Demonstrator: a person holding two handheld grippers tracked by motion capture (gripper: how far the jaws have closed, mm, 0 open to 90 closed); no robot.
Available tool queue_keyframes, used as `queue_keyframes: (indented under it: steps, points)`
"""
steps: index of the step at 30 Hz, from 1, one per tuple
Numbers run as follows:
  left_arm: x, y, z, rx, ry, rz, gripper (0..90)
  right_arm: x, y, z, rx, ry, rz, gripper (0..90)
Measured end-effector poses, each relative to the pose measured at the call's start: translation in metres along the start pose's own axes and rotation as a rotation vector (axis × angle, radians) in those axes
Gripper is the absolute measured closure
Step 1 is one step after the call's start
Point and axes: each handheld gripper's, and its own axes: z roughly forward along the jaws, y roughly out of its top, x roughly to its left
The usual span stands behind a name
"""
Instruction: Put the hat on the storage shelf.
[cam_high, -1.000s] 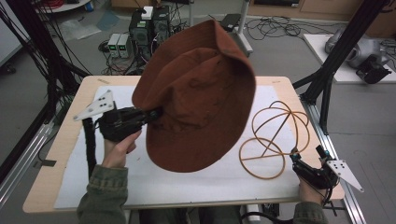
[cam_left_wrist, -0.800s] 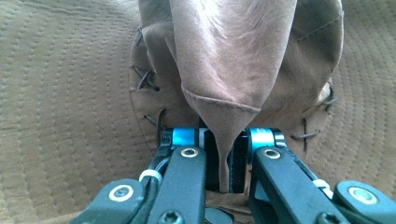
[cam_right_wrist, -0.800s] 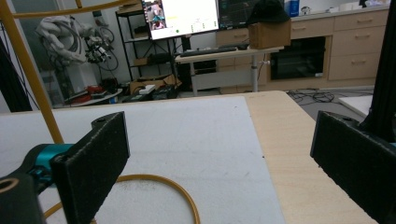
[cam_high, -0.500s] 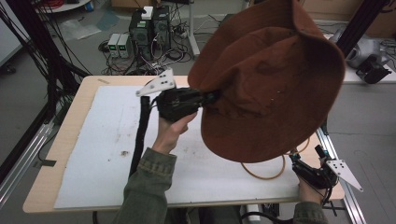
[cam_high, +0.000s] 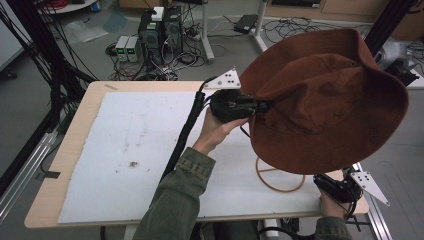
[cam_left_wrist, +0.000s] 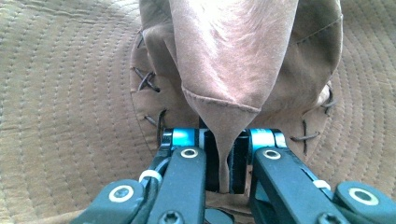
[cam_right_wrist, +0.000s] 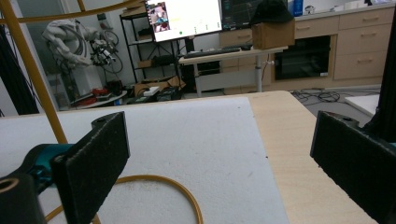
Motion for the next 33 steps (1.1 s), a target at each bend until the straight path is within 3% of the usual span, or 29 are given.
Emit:
queue_keyframes:
  steps: [7,15,20,26,29,33]
  points:
    - [0.001,-0.003,0.022,0.075,0.003,0.002,87.8,0.000,0.000,0.000,0.003,0.005,-0.002,3.8]
    - [-0.002,-0.002,0.024,0.089,0.002,0.012,85.9,0.001,0.000,0.000,0.002,0.004,0.002,3.8]
    - [-0.008,-0.005,0.028,0.138,-0.019,0.026,83.8,0.001,0.000,0.000,0.005,0.006,0.001,3.9]
    - [-0.009,-0.019,0.026,0.058,-0.044,-0.019,78.0,0.001,0.000,-0.001,0.006,0.004,0.008,3.9]
    - [-0.010,-0.025,0.024,0.031,-0.048,-0.035,70.0,-0.001,0.000,-0.002,0.001,0.004,0.003,3.9]
    - [-0.012,-0.032,0.022,-0.004,-0.051,-0.033,69.3,0.000,0.000,-0.002,0.010,0.003,0.018,3.8]
